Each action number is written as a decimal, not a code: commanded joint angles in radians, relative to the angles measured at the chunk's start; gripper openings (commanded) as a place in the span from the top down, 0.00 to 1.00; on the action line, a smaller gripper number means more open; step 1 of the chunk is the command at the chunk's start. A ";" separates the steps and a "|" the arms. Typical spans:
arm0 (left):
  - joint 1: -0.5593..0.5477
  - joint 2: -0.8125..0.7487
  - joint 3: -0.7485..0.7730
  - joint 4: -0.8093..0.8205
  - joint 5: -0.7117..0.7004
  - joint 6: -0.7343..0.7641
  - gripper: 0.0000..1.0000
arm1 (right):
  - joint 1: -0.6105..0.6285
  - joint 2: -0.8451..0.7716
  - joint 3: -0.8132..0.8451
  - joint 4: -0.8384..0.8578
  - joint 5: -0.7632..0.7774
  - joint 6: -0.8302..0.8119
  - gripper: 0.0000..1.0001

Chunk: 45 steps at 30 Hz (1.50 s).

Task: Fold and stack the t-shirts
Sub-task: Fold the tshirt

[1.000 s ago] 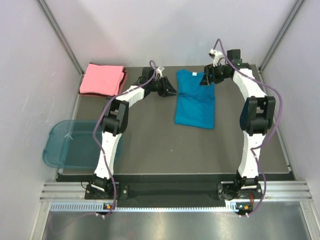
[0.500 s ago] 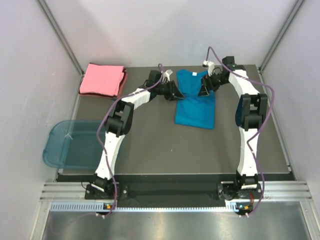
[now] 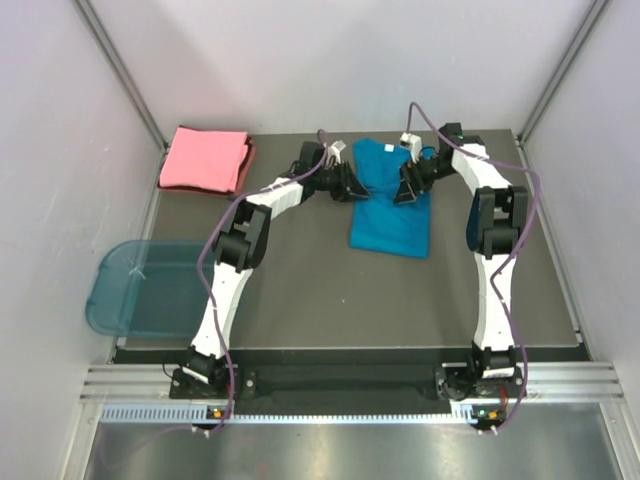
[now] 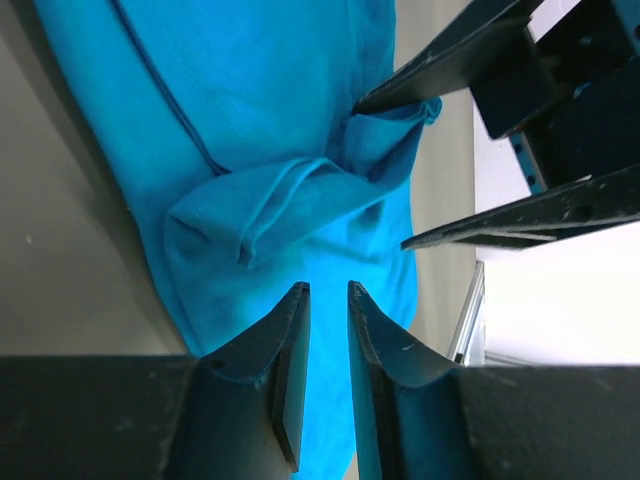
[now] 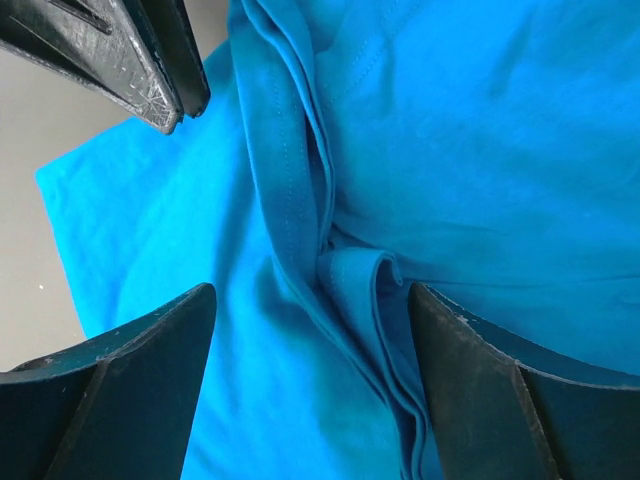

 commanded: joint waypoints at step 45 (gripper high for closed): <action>-0.006 -0.092 -0.001 0.019 -0.111 0.054 0.76 | -0.016 -0.395 -0.411 0.553 0.110 0.514 0.88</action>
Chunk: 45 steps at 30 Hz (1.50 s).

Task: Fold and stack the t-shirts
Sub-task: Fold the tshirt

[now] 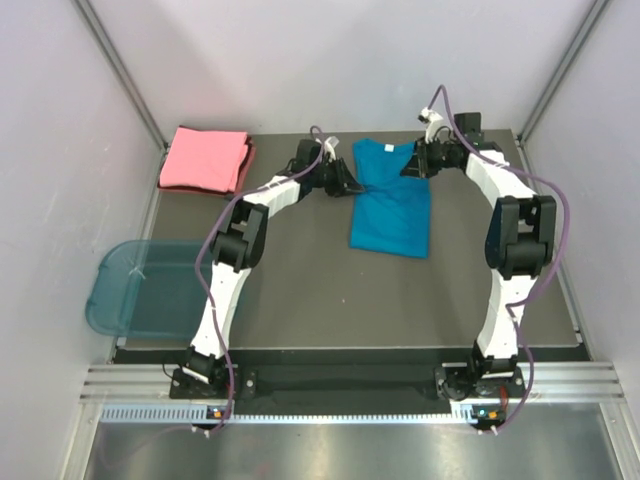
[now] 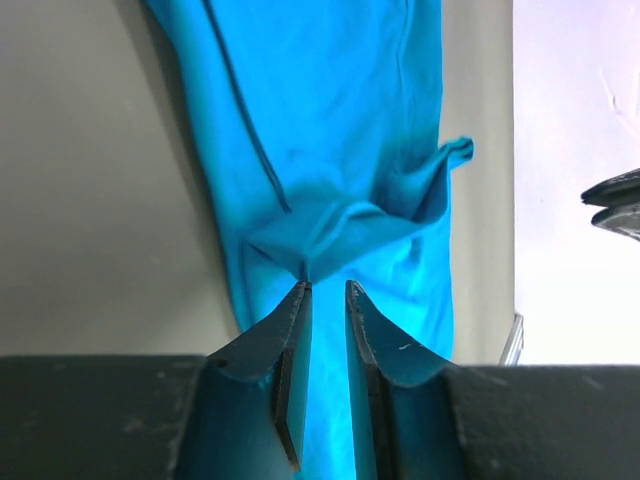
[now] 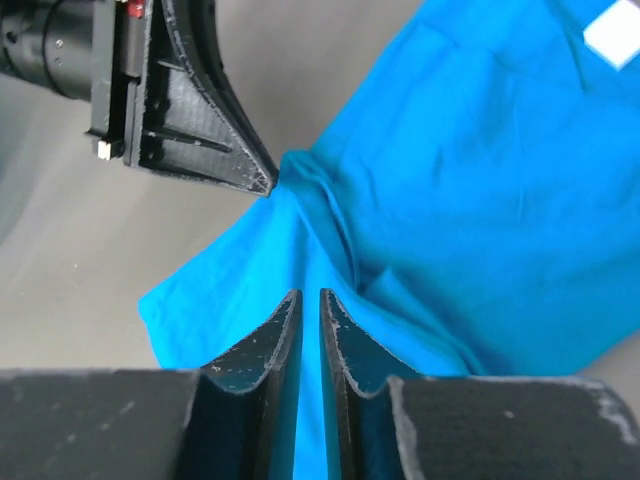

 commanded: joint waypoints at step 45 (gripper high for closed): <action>-0.018 -0.059 0.074 -0.085 -0.179 0.290 0.59 | -0.048 -0.047 -0.141 0.185 0.246 0.232 0.58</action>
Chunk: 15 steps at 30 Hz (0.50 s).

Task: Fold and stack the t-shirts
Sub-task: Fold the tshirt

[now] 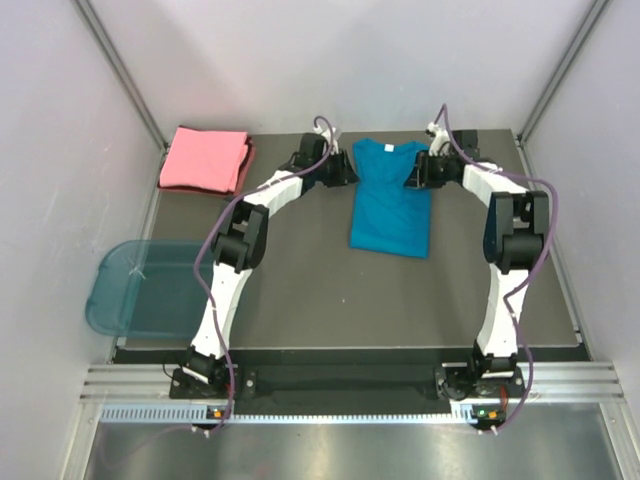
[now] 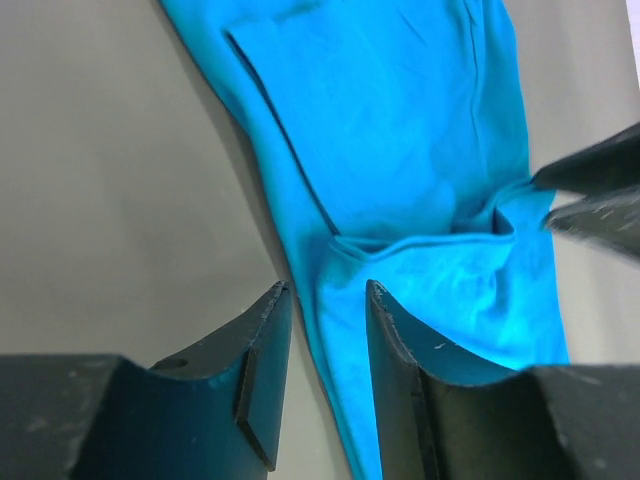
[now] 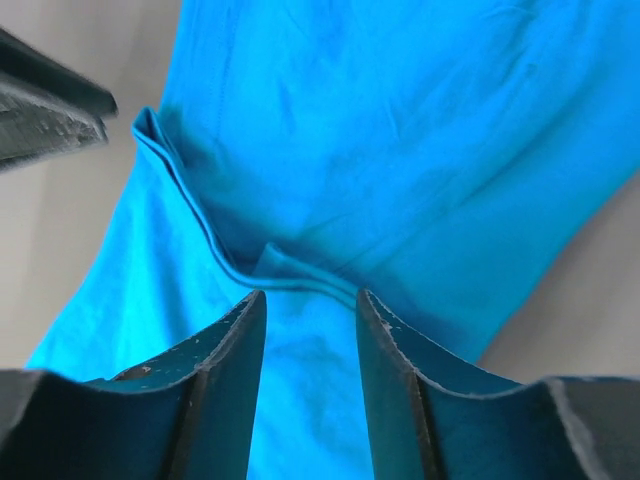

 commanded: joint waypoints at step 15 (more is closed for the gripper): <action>0.001 -0.313 -0.386 -0.026 0.164 0.006 0.60 | -0.140 -0.070 -0.062 -0.088 -0.142 -0.052 0.58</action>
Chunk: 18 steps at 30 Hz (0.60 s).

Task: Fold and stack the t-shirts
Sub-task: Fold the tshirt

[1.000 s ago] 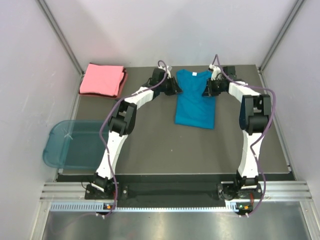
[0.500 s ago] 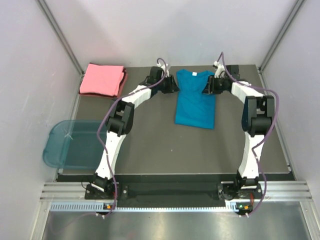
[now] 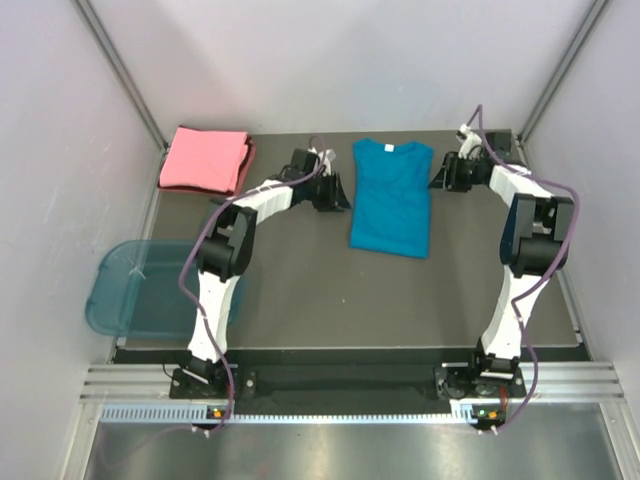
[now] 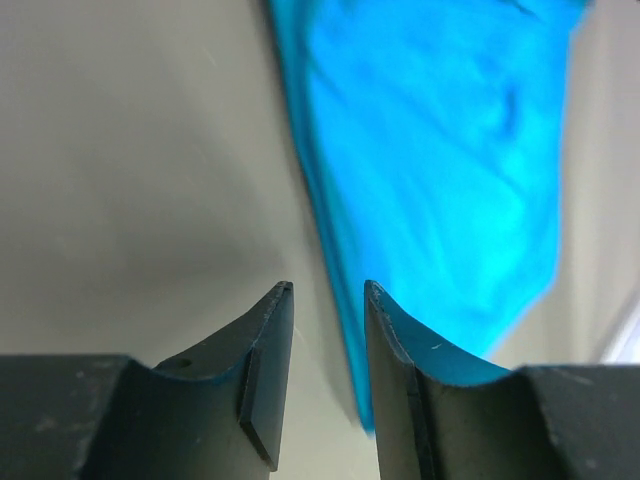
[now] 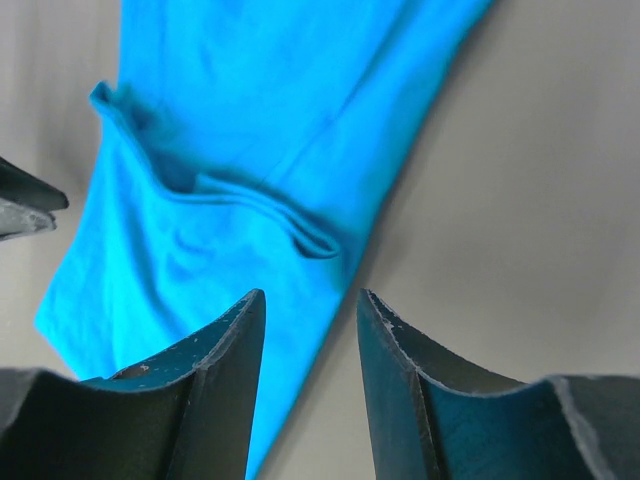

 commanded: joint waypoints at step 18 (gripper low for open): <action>-0.020 -0.202 -0.334 0.227 0.197 -0.124 0.61 | 0.007 0.105 -0.007 0.069 -0.158 -0.028 0.62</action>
